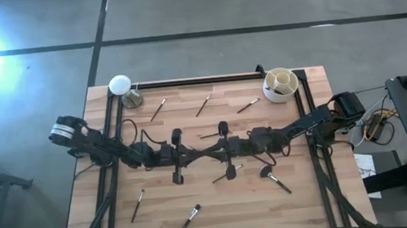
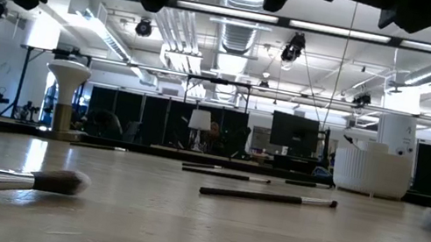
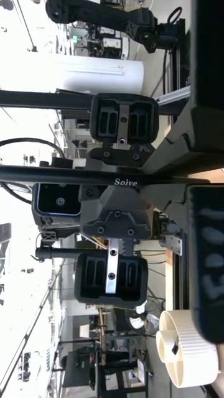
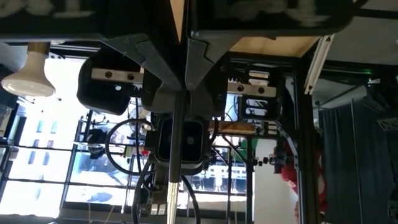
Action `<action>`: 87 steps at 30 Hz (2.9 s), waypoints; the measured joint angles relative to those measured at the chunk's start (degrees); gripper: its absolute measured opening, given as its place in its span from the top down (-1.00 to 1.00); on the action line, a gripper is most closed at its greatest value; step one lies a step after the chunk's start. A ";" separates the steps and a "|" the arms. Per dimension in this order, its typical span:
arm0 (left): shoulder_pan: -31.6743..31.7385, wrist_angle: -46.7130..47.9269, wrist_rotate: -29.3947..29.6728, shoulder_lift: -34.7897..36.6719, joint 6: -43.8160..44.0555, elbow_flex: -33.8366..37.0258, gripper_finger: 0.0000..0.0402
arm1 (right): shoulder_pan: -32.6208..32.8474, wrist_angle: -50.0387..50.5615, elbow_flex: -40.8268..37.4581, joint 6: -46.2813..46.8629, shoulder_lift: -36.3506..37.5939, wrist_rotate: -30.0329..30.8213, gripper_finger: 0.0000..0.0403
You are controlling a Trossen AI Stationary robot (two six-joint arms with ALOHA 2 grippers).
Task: Put items in baskets/containers
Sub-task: Put the brown liner brush into the white organizer
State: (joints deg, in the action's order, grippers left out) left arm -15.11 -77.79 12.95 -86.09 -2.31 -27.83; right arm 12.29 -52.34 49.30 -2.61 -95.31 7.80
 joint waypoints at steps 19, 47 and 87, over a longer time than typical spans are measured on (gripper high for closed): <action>0.02 0.04 0.65 0.79 0.12 0.03 0.97 | 0.17 5.95 -0.02 0.69 0.98 2.60 0.44; 0.17 9.95 5.57 0.99 -4.52 -0.01 0.97 | 0.67 22.47 3.13 2.60 4.18 11.01 0.17; 0.81 18.73 7.22 0.60 -1.83 -2.30 0.76 | 2.97 7.30 3.67 -6.73 0.76 14.94 0.90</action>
State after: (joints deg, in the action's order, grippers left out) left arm -14.31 -59.06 20.17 -85.49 -4.14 -30.12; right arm 15.27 -45.03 52.97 -9.33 -94.55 22.74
